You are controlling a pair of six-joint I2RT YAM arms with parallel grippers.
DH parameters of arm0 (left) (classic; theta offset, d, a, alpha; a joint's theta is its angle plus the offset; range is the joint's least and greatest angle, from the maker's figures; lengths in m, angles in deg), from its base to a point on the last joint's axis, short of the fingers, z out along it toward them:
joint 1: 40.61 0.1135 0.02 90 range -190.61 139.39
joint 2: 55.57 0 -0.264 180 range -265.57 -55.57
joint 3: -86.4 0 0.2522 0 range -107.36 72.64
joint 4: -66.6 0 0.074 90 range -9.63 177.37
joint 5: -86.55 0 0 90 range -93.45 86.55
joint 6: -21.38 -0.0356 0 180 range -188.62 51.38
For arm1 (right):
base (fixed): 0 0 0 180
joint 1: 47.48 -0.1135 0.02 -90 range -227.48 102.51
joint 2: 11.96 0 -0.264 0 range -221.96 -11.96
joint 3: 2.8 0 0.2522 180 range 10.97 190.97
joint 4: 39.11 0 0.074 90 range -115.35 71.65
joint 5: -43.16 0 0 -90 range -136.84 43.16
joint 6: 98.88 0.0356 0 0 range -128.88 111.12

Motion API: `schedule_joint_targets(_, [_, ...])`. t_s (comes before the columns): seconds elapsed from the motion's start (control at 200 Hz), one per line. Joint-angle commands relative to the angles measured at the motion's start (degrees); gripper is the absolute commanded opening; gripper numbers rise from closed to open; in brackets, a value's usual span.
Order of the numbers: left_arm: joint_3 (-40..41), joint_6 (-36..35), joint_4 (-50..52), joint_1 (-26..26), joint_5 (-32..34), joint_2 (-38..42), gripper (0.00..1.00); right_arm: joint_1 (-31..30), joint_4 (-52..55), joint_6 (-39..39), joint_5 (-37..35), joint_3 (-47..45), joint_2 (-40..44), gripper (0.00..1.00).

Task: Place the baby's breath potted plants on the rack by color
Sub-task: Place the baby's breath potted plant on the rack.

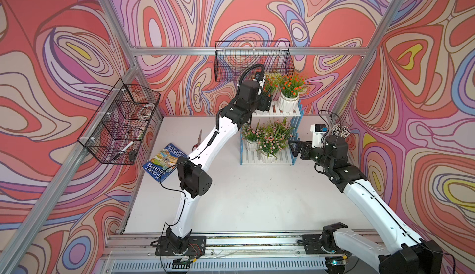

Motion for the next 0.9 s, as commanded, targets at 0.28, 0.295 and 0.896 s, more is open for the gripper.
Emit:
schedule_joint_targets(0.28, [-4.4, -2.2, -1.9, -0.4, 0.4, -0.3, 0.72, -0.1, -1.5, -0.5, 0.9, -0.9, -0.4, 0.98])
schedule_joint_targets(0.295, [-4.4, -2.2, -1.8, -0.4, 0.3, -0.3, 0.73, 0.0, -1.5, -0.5, 0.9, -0.9, -0.4, 0.98])
schedule_joint_targets(0.896, [-4.4, -2.0, -1.6, -0.4, 0.3, -1.1, 0.85, -0.1, -1.3, -0.4, 1.0, -1.3, 0.0, 0.98])
